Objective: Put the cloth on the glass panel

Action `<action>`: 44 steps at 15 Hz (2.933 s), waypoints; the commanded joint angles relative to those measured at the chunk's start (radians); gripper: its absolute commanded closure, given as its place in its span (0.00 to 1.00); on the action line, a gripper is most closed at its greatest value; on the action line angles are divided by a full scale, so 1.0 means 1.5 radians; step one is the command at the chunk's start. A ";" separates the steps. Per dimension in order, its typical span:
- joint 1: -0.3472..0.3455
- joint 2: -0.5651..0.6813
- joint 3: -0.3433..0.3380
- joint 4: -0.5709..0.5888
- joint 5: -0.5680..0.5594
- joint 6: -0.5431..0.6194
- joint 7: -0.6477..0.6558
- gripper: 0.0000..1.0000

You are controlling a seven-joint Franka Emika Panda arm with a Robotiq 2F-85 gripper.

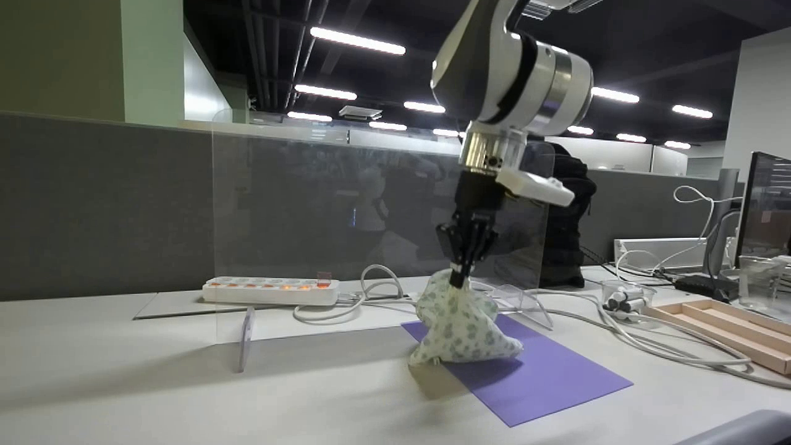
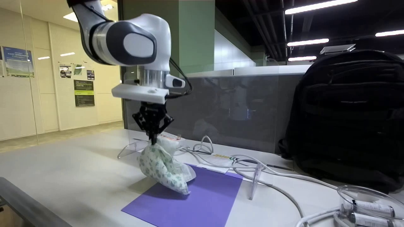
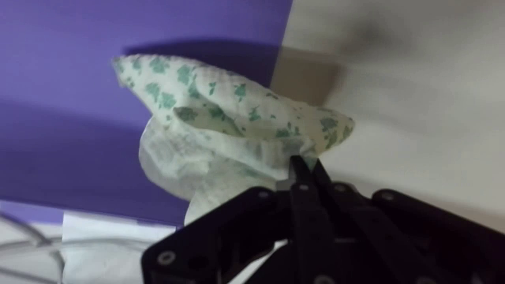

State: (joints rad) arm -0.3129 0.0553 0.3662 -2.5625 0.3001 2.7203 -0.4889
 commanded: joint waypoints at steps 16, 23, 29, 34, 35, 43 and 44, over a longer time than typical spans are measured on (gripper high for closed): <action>0.293 -0.156 -0.193 0.108 -0.050 0.040 0.010 0.99; 0.266 -0.150 -0.187 0.252 -0.179 0.075 0.140 0.99; 0.238 -0.130 -0.191 0.279 -0.250 0.062 0.203 0.99; 0.224 -0.126 -0.188 0.264 -0.300 0.033 0.256 0.99; 0.212 -0.125 -0.177 0.264 -0.314 0.027 0.278 0.99; 0.175 -0.119 -0.150 0.265 -0.433 0.047 0.517 0.99; 0.171 -0.120 -0.144 0.266 -0.450 0.039 0.561 0.99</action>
State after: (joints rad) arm -0.0226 -0.1236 0.1202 -2.1750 -0.2857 2.7832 0.1629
